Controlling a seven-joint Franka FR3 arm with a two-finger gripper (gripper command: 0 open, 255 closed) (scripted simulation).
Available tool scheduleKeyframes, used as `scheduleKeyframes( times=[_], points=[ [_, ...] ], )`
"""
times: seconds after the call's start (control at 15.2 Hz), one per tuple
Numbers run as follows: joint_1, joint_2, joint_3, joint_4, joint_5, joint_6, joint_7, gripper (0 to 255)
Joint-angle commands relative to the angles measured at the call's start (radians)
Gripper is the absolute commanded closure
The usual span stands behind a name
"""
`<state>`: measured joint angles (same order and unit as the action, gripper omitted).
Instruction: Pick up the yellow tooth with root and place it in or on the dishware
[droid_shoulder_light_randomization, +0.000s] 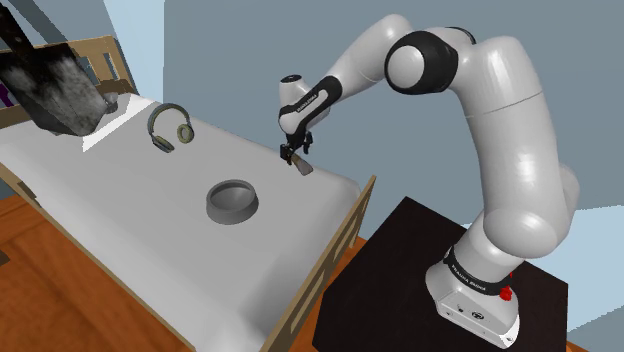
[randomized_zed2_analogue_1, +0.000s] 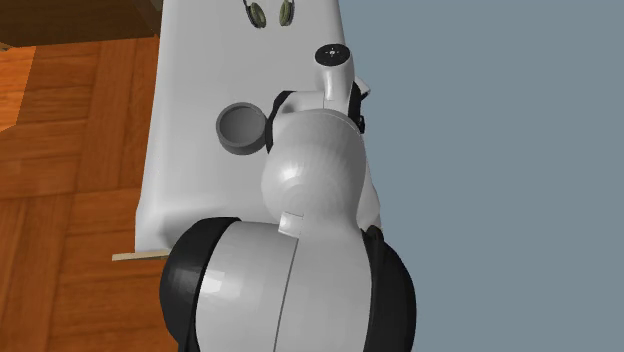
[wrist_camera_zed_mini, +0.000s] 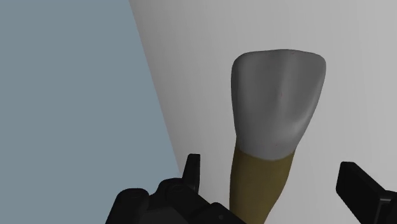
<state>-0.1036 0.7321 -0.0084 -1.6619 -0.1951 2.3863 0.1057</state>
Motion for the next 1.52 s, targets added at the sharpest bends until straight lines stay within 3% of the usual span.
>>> scheduleKeyframes(
  times=[0.0, 0.59, 0.66, 1.45],
  points=[
    [-0.002, 0.02, -0.002, 0.002, -0.002, 0.018, 0.0, 0],
    [-0.003, 0.036, -0.003, 0.006, -0.003, 0.03, 0.001, 0],
    [-0.003, 0.036, -0.003, 0.006, -0.003, 0.03, 0.001, 255],
    [-0.004, 0.005, -0.001, -0.002, 0.0, 0.008, -0.004, 255]
  ],
)
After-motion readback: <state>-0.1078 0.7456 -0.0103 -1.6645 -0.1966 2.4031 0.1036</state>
